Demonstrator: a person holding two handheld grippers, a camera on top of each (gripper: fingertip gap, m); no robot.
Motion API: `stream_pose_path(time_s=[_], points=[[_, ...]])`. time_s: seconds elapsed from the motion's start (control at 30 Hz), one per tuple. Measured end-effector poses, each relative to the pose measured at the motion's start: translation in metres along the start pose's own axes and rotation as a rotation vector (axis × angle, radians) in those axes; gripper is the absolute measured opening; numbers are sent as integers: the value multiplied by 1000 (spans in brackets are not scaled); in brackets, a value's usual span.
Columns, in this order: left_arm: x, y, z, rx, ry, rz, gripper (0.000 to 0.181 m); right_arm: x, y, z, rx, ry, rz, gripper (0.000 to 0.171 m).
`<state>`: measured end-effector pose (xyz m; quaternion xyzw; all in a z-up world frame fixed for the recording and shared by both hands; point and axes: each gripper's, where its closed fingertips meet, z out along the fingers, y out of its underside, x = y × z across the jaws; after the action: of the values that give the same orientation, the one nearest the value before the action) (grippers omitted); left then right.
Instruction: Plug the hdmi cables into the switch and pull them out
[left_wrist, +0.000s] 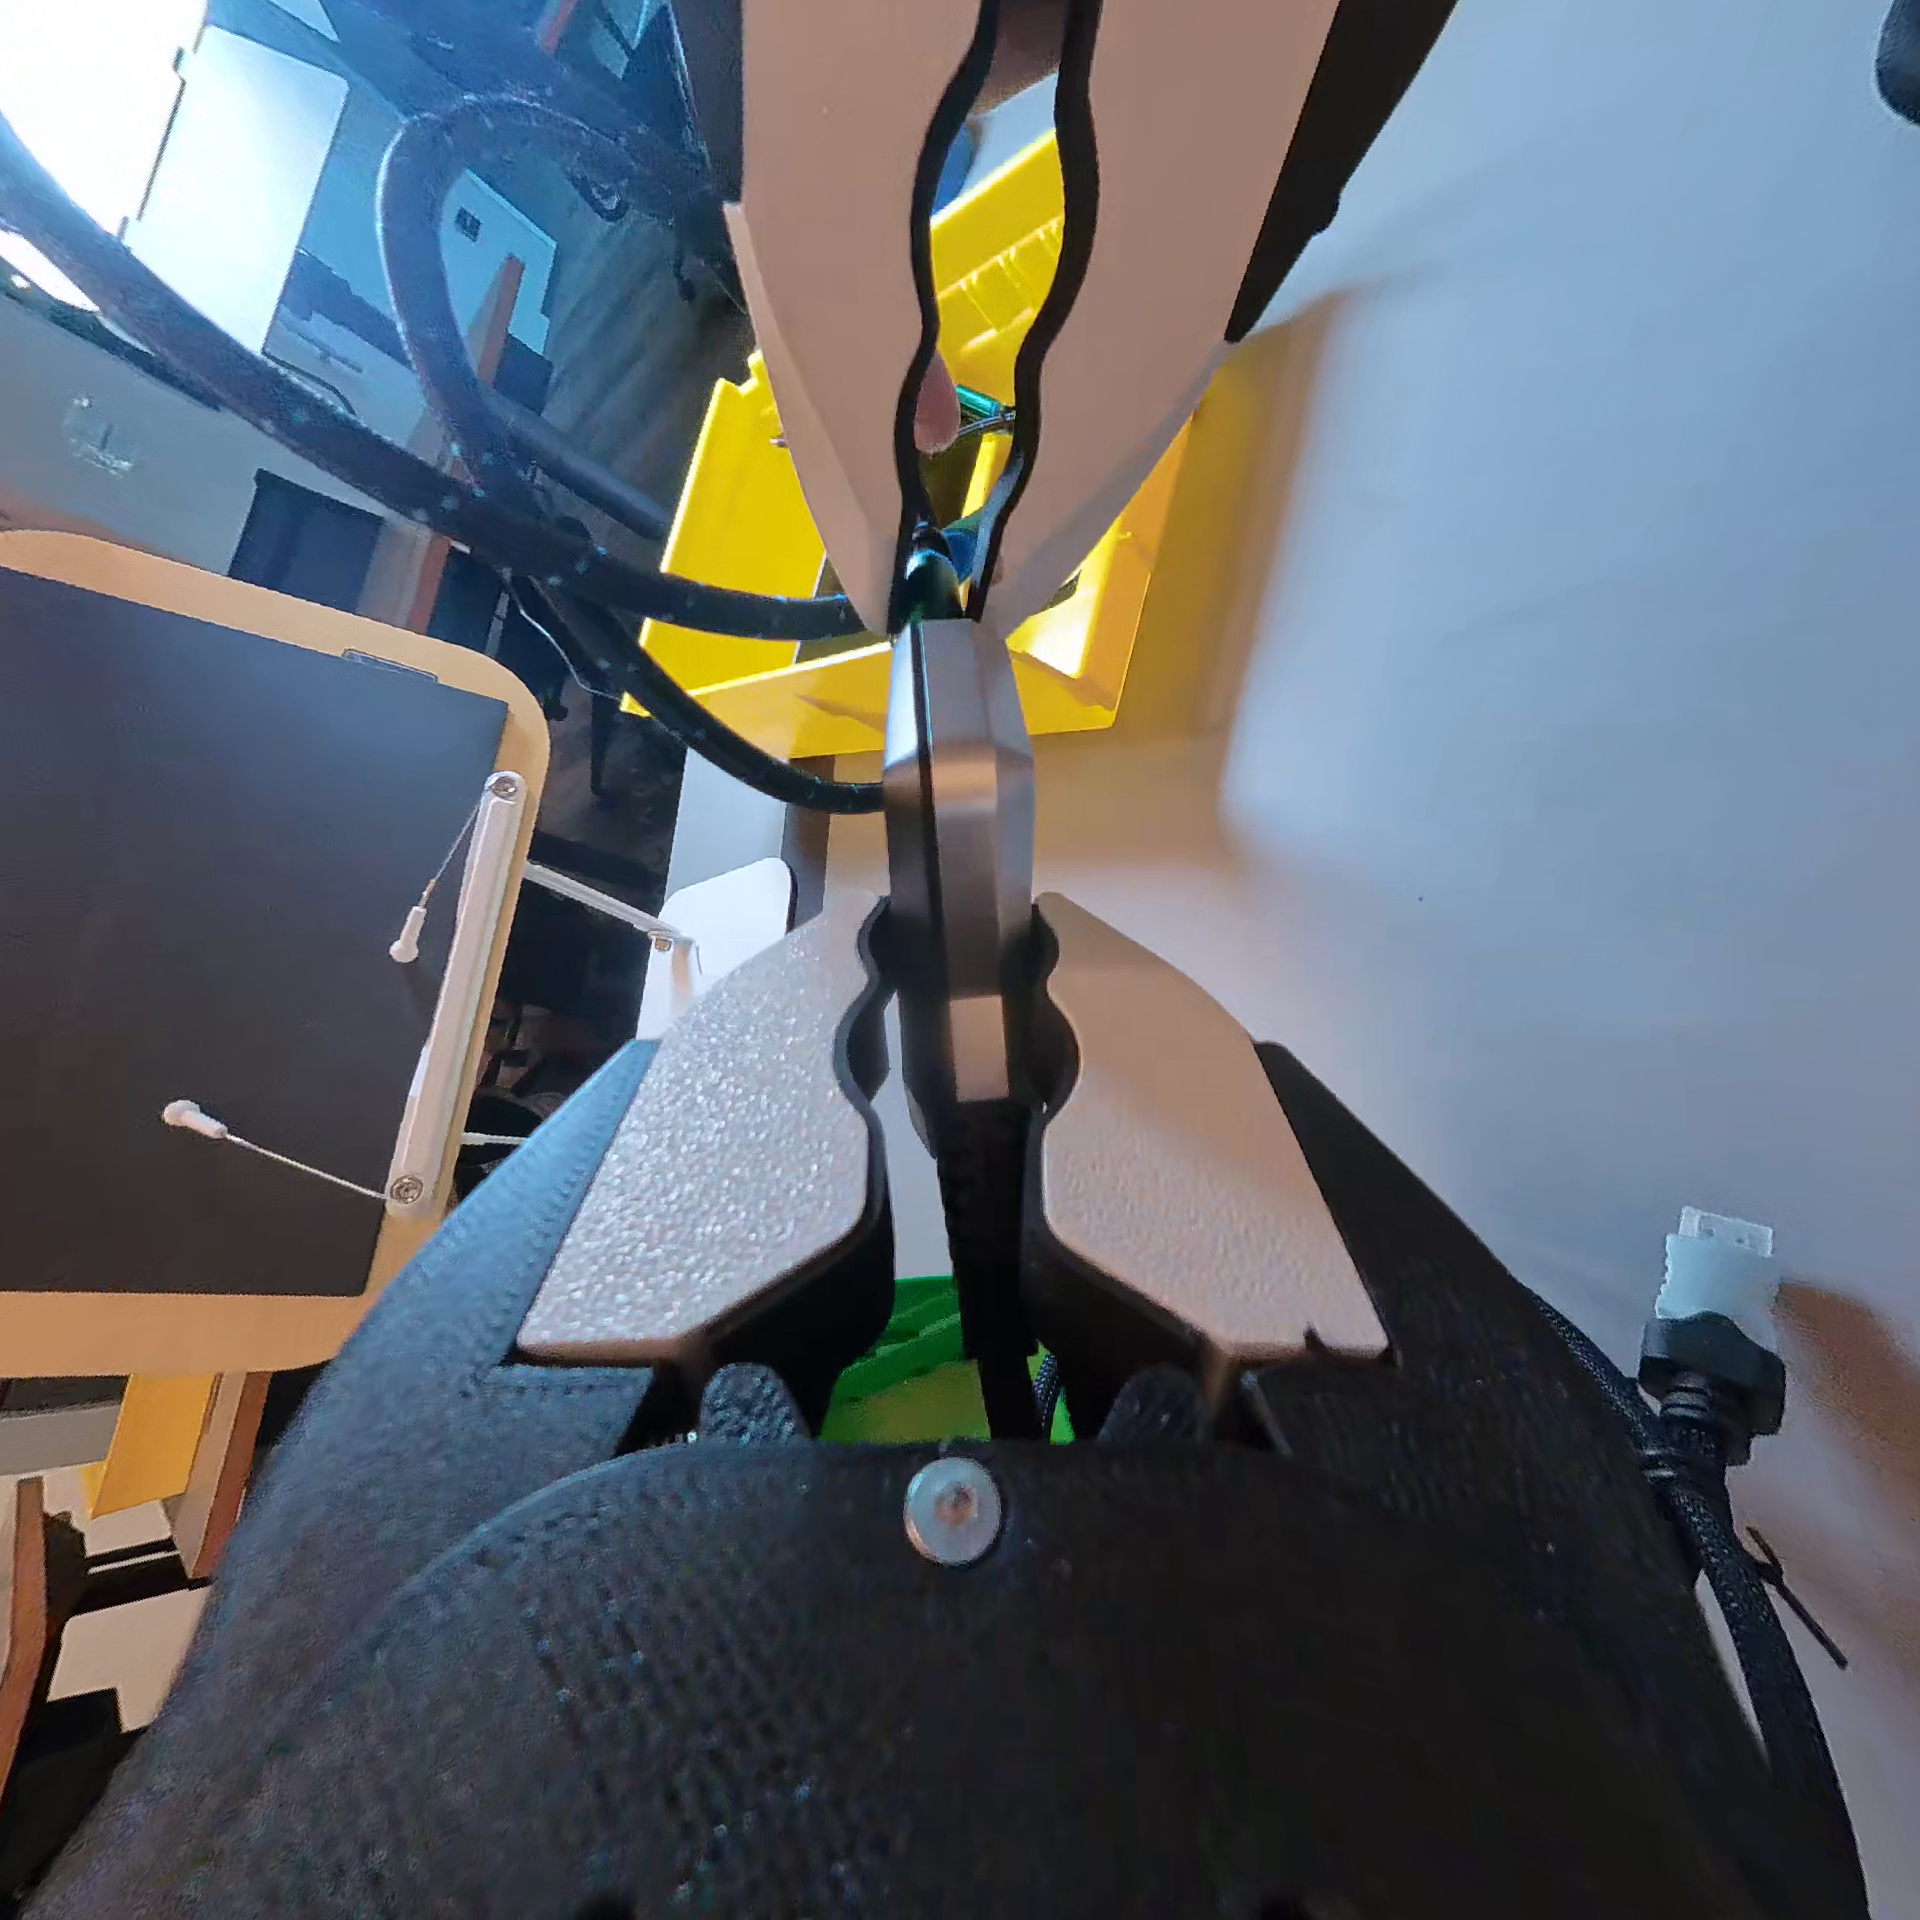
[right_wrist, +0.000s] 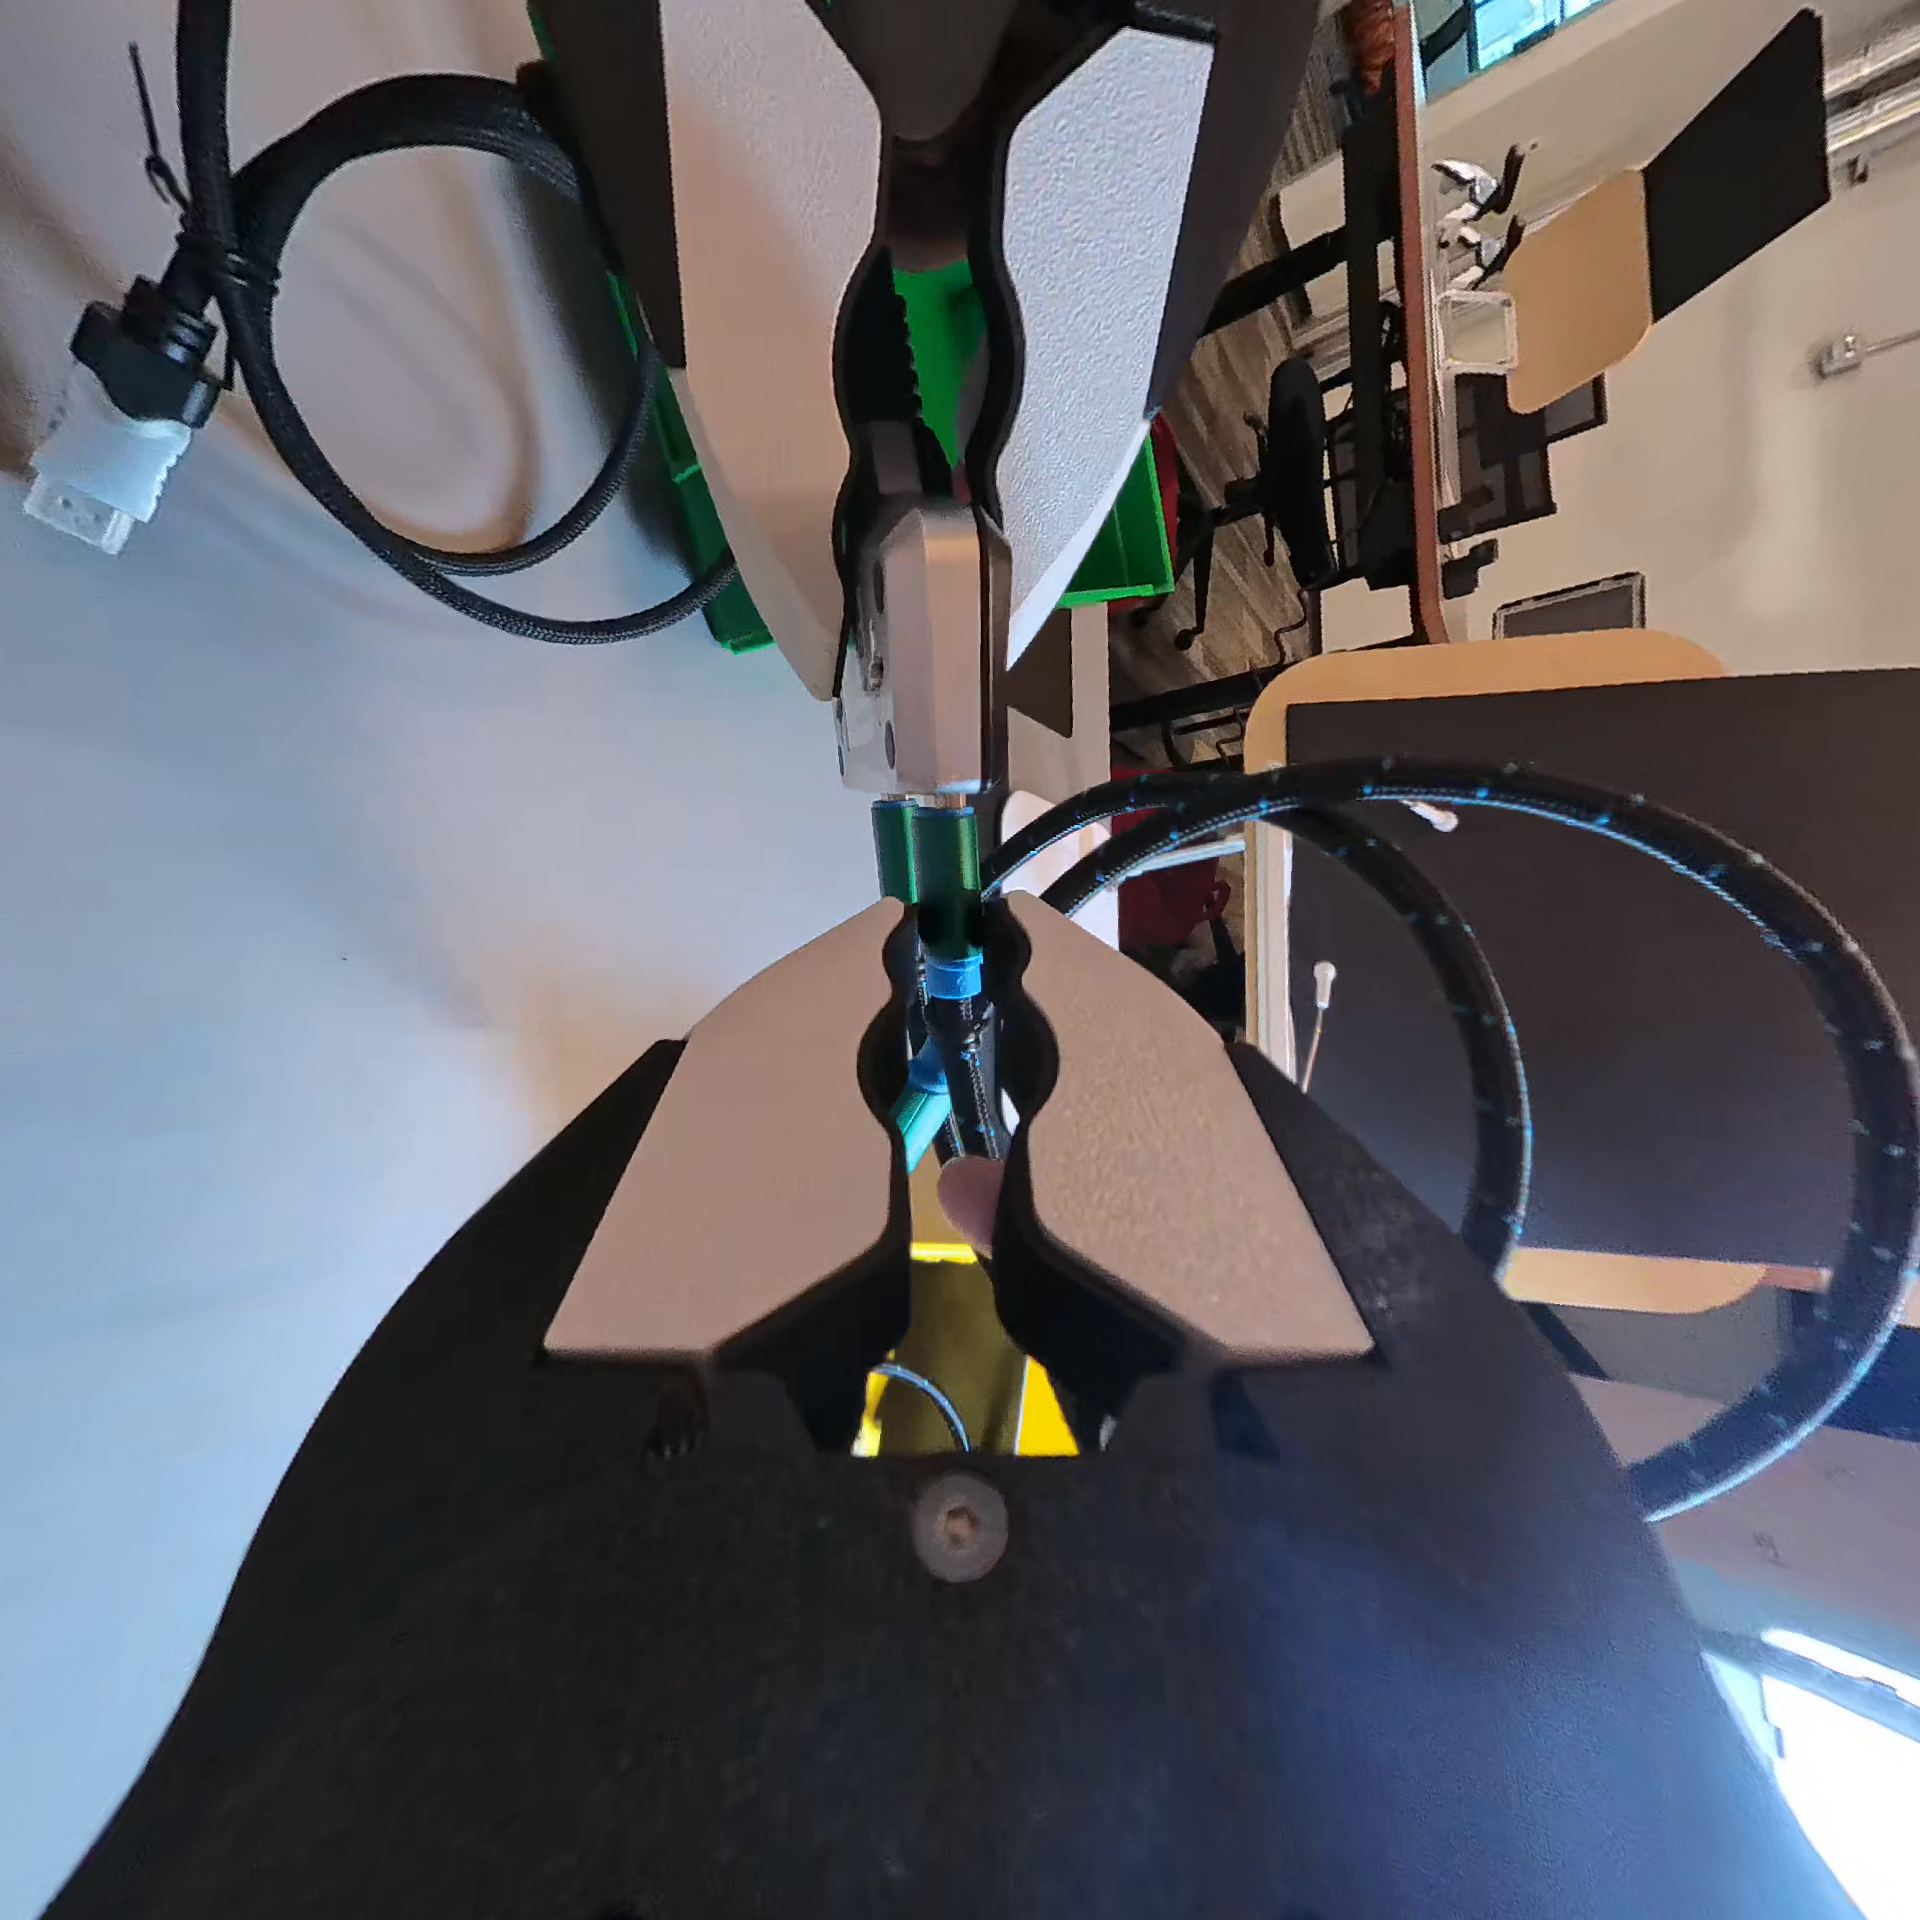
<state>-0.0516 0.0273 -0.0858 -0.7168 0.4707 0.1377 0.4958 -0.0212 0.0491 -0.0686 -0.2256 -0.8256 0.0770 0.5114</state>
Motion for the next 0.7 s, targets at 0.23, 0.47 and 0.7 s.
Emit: stream_pose_path(time_s=[0.23, 0.47, 0.7], points=[[-3, -7, 0, 6, -55, 81, 28, -3, 1, 4, -3, -18, 4, 11], [5, 3, 0, -109, -24, 139, 23, -12, 3, 14, -1, -61, 0, 11], [4, 14, -7, -159, -8, 148, 22, -16, 28, 18, -122, -108, -1, 11]])
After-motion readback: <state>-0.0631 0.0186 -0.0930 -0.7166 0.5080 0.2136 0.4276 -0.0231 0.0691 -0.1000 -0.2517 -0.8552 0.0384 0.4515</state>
